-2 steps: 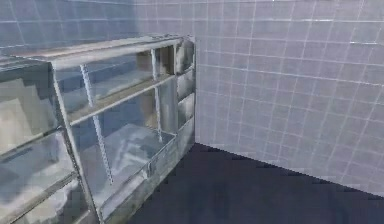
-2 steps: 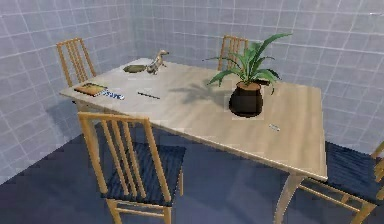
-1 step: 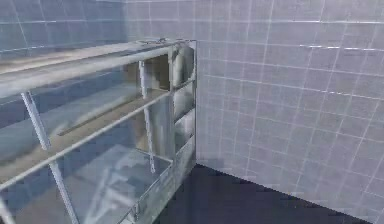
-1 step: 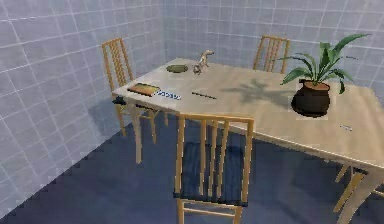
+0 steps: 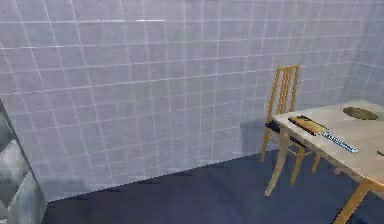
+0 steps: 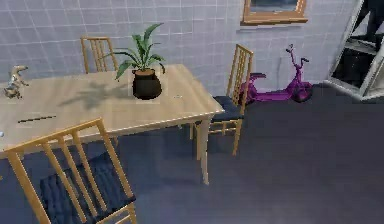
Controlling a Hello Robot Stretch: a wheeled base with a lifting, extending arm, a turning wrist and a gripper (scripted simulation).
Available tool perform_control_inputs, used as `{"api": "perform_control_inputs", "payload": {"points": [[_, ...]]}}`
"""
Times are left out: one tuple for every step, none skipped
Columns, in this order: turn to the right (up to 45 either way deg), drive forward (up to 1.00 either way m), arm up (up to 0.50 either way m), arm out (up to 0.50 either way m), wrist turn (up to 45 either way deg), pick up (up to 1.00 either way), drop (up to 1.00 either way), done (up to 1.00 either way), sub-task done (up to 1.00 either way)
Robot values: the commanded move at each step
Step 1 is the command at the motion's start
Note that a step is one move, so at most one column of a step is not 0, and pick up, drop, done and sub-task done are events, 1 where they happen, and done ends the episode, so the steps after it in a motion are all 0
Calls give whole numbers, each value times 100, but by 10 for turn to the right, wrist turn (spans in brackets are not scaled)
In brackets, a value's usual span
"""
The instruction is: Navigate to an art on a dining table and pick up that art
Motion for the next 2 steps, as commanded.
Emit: {"api": "perform_control_inputs", "payload": {"points": [[0, 95, 0, 0, 0, 0, 0, 0, 0], [-90, 0, 0, 0, 0, 0, 0, 0, 0]]}}
